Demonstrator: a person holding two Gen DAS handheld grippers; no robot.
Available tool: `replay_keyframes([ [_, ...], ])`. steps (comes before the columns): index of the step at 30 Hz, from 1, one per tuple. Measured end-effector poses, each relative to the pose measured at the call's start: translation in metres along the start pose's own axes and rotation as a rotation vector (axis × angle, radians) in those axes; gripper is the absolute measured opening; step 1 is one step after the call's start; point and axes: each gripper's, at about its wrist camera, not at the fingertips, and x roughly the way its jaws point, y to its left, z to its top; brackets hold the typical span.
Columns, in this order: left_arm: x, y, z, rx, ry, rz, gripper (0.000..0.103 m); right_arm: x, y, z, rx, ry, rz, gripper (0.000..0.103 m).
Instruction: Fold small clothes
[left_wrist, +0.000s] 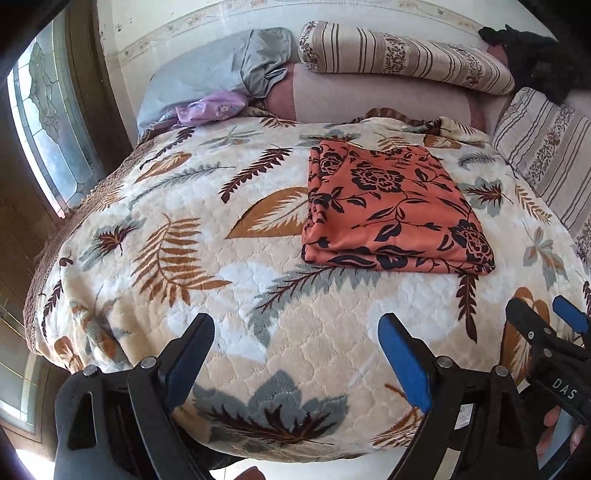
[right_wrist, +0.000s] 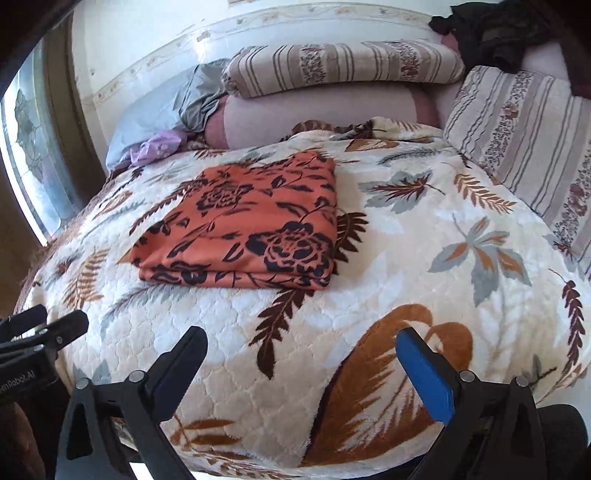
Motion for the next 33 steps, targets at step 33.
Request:
replay_keyframes([
  [33, 0.011, 0.005, 0.019, -0.033, -0.031, -0.079, 0.097, -0.005, 0.011, 0.027, -0.02, -0.034, -0.052, 0.103],
])
